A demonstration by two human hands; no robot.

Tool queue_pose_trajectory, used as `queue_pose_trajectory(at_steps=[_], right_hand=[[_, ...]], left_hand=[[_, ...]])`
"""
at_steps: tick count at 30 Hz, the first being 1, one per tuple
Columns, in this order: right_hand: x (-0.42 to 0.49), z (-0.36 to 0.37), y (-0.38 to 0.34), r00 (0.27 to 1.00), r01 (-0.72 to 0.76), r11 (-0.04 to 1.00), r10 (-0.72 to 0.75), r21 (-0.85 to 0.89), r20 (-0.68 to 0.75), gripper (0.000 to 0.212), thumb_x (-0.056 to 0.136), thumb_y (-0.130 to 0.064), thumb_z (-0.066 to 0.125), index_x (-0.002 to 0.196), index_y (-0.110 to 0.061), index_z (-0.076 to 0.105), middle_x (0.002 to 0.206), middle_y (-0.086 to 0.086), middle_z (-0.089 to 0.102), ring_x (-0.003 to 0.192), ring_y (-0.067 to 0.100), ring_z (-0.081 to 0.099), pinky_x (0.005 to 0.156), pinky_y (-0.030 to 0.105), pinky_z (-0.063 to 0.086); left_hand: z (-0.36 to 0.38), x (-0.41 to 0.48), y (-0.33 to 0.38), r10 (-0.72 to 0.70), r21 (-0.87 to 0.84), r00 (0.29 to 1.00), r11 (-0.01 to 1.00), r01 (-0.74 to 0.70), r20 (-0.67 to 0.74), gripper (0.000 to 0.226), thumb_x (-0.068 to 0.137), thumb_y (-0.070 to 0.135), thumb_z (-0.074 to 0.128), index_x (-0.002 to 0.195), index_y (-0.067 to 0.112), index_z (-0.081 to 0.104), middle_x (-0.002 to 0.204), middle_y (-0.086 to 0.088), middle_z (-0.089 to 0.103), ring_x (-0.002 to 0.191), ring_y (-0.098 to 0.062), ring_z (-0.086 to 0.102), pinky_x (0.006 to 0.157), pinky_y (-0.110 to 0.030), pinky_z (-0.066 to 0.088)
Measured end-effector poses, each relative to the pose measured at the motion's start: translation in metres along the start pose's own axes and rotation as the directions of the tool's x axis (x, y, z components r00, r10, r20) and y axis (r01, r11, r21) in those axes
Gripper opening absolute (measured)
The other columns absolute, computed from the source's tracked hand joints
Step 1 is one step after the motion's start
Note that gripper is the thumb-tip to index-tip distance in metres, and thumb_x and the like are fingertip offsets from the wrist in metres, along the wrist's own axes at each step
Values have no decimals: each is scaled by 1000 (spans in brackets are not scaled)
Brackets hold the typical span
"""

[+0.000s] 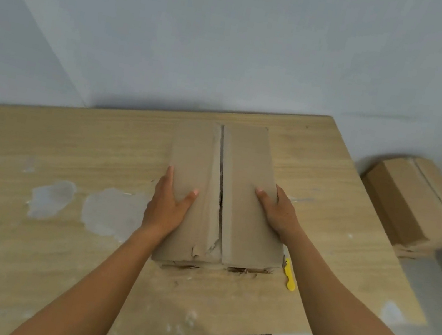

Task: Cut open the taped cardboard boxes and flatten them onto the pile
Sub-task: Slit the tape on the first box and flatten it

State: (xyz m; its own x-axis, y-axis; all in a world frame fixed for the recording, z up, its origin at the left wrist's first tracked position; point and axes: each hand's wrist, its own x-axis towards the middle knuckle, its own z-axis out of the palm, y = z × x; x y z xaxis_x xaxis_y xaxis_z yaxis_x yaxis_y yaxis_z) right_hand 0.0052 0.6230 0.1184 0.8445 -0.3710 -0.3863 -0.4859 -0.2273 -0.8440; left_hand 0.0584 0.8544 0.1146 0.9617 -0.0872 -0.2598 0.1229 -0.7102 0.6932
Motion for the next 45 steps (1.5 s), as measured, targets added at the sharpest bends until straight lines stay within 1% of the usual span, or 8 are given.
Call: queue_pose_trajectory(at_steps=[5, 10, 16, 22, 28, 35, 40, 45], right_hand=[[-10, -4, -11, 994, -23, 999, 18, 44, 106, 36, 96, -29, 46, 132, -28, 43, 125, 1, 56, 108, 18, 57, 91, 40, 50], [-22, -9, -25, 983, 12, 997, -27, 82, 183, 48, 93, -20, 45, 135, -42, 36, 125, -9, 54, 110, 14, 56, 91, 39, 51], [-36, -21, -61, 994, 93, 994, -96, 64, 49, 46, 90, -19, 53, 129, -41, 43, 115, -10, 57, 97, 6, 57, 76, 27, 51], [-38, -18, -105, 995, 63, 960, -83, -273, -62, 78, 76, -50, 55, 146, -42, 21, 138, 3, 41, 121, 30, 44, 102, 51, 39], [-55, 11, -127, 989, 74, 882, -126, -466, -80, 73, 85, -46, 50, 148, -43, 12, 154, 3, 16, 137, 35, 19, 107, 54, 18], [-62, 26, -139, 971, 172, 900, -223, -401, -83, 50, 99, -47, 28, 146, -32, 30, 153, 1, 27, 138, 34, 23, 109, 51, 20], [-68, 17, -135, 973, 219, 969, -225, -110, -46, 51, 99, -32, 40, 147, -19, 28, 143, 3, 41, 132, 26, 39, 103, 34, 35], [-74, 12, -140, 978, 202, 970, -207, -132, -23, 58, 98, -34, 45, 149, -14, 25, 150, 4, 36, 134, 22, 38, 105, 31, 32]], left_hand=[[1, 0, -1, 33, 82, 999, 996, -34, 16, 76, 92, 62, 40, 153, 34, 6, 161, -4, 8, 144, -25, 21, 110, -47, 27], [-4, 0, -4, 46, 8, 999, 999, -46, 16, 74, 92, 60, 40, 153, 34, 7, 159, -4, 14, 141, -28, 29, 110, -48, 29], [-11, 2, 1, 77, 68, 990, 994, -85, 118, 71, 95, 60, 29, 154, 30, 2, 160, -8, 8, 144, -28, 21, 113, -46, 25], [-29, 3, 54, 286, 62, 958, 956, -286, 22, 80, 88, 63, 15, 151, 15, 24, 160, -12, 10, 148, -23, 4, 120, -42, 7], [-50, -1, 113, 536, 92, 840, 843, -529, -79, 58, 99, 50, 29, 150, 24, 26, 161, -3, 11, 148, -17, 3, 120, -39, 9], [-66, -3, 135, 389, -81, 909, 921, -381, 152, 49, 105, 25, 30, 152, 19, 21, 155, -2, 29, 140, -20, 29, 111, -29, 24], [-67, -17, 128, 334, -141, 923, 940, -312, 188, 63, 103, 34, 35, 154, 23, 0, 159, 1, 16, 142, -20, 25, 112, -33, 23], [-60, -17, 120, 332, -254, 932, 923, -289, 146, 60, 104, 28, 31, 154, 25, -1, 158, 1, 20, 140, -18, 30, 113, -32, 27]])
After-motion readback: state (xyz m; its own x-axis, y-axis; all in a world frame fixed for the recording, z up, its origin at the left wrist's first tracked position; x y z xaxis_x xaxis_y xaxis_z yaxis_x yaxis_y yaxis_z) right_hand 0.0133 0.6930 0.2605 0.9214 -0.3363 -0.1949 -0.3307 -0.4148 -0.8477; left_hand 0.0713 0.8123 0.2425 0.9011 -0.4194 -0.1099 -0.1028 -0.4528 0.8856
